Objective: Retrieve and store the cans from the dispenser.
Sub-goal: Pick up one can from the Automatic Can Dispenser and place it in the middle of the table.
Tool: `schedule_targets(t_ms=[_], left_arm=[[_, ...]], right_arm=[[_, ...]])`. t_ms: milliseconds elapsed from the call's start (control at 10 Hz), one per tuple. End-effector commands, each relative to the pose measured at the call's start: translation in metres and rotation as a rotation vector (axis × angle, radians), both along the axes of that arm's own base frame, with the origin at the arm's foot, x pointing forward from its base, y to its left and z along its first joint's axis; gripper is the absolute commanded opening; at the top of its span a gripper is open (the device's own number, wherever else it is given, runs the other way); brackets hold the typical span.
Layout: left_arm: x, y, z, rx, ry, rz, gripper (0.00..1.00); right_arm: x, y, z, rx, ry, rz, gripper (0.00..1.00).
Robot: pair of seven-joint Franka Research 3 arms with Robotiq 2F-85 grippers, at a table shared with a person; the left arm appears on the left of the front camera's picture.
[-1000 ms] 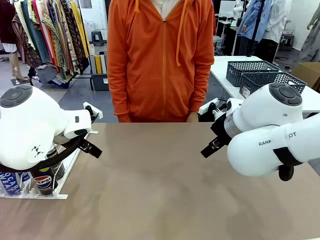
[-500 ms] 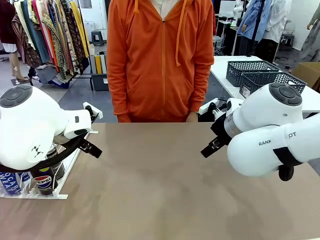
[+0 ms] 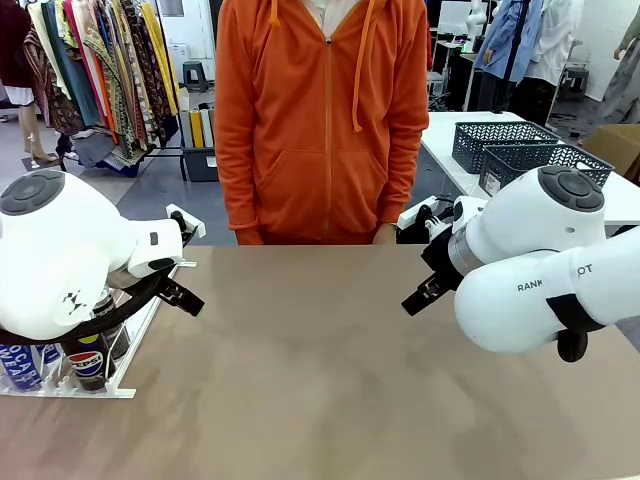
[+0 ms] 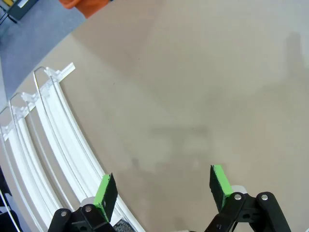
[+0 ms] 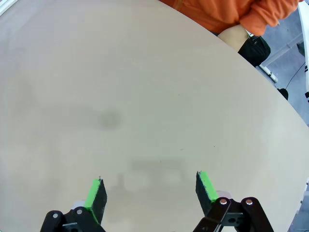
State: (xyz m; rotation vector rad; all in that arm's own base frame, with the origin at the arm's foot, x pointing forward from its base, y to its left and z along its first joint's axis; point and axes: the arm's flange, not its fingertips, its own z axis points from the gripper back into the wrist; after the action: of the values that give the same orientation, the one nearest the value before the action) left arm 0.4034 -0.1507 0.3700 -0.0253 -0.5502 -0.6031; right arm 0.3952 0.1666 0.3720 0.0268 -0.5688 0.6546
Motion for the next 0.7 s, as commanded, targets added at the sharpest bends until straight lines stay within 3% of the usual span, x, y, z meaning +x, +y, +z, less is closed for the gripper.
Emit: schedule_targets(t_ms=[0,100,200,300,400,500,600], left_arm=[[0.000,0.000,0.000,0.000,-0.001,-0.001,1.00],[0.000,0.000,0.000,0.000,-0.001,-0.001,1.00],[0.000,0.000,0.000,0.000,0.000,0.000,1.00],[-0.009,0.008,0.021,0.000,0.197,-0.035,1.00],[-0.020,0.015,0.049,-0.158,0.275,-0.069,1.00],[-0.033,0.023,0.079,-0.274,0.390,0.005,1.00],[-0.046,0.043,0.110,-0.406,0.423,-0.104,1.00]], right_arm=[[0.000,0.000,0.000,0.000,0.000,0.000,1.00],[0.000,0.000,0.000,0.000,0.000,0.000,1.00],[0.002,-0.005,0.011,0.057,0.165,0.010,1.00],[-0.001,-0.016,0.029,0.210,0.417,0.026,1.00],[-0.008,-0.032,0.049,0.390,0.508,-0.040,1.00],[-0.019,-0.048,0.070,0.494,0.539,-0.180,1.00],[-0.036,-0.067,0.091,0.610,0.573,-0.105,1.00]])
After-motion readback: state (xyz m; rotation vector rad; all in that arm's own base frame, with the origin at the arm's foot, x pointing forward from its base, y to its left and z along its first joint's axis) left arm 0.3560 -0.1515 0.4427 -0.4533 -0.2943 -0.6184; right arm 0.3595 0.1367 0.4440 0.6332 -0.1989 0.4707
